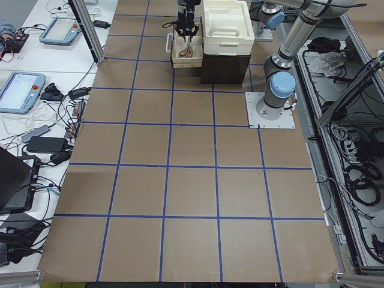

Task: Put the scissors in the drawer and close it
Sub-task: 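Lower the scissors into the drawer and open the right gripper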

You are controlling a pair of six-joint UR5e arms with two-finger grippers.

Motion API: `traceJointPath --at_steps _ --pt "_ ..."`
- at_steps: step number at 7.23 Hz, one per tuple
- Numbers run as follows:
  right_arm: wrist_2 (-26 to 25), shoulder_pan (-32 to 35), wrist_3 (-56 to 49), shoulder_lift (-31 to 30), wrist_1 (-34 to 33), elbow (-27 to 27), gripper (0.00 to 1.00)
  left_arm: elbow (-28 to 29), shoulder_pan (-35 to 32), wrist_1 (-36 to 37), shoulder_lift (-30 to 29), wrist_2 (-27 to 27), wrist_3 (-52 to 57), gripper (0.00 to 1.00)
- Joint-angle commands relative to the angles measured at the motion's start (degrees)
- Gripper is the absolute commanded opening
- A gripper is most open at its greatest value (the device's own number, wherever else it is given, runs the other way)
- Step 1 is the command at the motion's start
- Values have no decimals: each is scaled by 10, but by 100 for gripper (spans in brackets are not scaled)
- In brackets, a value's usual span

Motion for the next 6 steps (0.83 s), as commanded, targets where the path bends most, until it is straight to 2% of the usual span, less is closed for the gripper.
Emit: traceJointPath --at_steps 1,2,3,6 --pt "4 -3 31 -1 -3 -2 96 0 0 0 0 0 0 100" --pt "4 -14 56 -8 -6 -5 99 0 0 0 0 0 0 100" --pt "-3 -21 109 -7 -3 -32 99 0 0 -1 0 0 0 100" --pt "0 -42 328 -9 2 -59 100 0 0 -1 0 0 0 100"
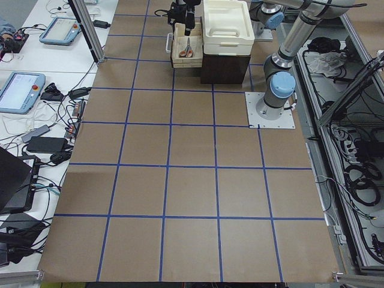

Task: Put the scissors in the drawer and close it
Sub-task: 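Lower the scissors into the drawer and open the right gripper, then raise the right gripper out of the drawer and withdraw it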

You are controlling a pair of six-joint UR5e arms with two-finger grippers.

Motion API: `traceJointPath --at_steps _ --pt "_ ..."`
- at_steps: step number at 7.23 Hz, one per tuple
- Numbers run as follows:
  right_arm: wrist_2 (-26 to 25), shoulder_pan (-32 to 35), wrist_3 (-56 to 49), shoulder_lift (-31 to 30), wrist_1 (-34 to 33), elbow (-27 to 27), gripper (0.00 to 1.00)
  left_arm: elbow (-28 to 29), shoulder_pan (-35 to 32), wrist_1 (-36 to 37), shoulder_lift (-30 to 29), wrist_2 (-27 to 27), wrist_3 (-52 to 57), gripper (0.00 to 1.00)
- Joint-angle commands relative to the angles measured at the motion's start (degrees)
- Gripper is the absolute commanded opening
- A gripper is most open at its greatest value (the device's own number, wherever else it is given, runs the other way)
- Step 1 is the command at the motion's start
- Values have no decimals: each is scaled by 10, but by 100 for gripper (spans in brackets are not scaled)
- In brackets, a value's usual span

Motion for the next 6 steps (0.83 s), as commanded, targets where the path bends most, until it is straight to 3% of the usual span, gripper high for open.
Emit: traceJointPath --at_steps 1,3,6 --pt "0 -12 182 -1 -2 -11 100 0 0 -1 0 1 0 100" --pt "-4 -37 383 -23 0 -13 100 0 0 -1 0 1 0 100" --pt "-4 -125 481 -70 45 -12 100 0 0 -1 0 0 0 100"
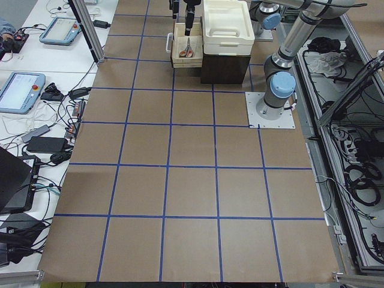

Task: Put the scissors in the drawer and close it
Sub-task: 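Raise the right gripper out of the drawer and withdraw it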

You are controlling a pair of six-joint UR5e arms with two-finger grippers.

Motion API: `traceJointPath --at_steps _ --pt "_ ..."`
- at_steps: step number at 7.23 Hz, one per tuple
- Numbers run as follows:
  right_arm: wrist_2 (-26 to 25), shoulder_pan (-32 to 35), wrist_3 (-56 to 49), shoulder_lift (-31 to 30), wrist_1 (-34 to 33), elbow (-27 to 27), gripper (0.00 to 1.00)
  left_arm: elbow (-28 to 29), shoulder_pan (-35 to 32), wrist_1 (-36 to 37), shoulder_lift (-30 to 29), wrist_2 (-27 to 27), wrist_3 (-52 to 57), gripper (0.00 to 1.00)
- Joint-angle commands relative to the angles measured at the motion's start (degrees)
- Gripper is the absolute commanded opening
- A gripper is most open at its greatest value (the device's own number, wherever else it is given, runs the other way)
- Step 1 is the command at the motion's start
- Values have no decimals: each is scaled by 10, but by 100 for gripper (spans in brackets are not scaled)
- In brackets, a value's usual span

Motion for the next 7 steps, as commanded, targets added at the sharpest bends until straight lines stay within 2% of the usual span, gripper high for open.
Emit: traceJointPath --at_steps 1,5,7 --pt "-5 -61 29 -26 28 0 100 0 0 0 0 0 0 100" --pt "-6 -80 28 -68 91 7 100 0 -1 0 -3 -6 -7 100" --pt "-6 -82 32 -69 103 8 100 8 -2 18 -34 -8 -66 100"
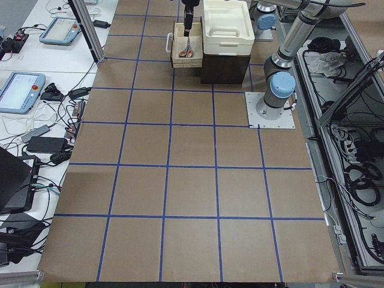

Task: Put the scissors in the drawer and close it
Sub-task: 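Raise the right gripper out of the drawer and withdraw it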

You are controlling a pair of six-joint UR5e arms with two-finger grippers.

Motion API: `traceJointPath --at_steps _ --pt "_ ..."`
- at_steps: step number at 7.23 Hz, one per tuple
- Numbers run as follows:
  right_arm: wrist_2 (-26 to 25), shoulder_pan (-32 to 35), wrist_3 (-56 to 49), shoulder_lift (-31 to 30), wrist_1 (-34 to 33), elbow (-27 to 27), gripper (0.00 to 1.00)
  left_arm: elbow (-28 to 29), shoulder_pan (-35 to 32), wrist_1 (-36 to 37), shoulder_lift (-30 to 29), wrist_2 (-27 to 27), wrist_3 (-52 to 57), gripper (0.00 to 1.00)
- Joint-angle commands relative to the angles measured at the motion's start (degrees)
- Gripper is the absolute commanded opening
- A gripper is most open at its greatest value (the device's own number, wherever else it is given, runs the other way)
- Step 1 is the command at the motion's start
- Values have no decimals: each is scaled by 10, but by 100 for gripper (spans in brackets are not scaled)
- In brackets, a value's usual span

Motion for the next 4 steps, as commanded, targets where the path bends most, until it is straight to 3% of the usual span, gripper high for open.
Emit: traceJointPath --at_steps 1,2,4 --pt "2 -1 2 -3 11 0 100 6 -2 52 -41 -10 -36 100" --pt "0 -1 3 -5 10 1 100 7 -12 95 -67 -40 -44 100" --pt "3 -1 6 -11 0 1 100 17 -64 152 -122 -40 -106 100"
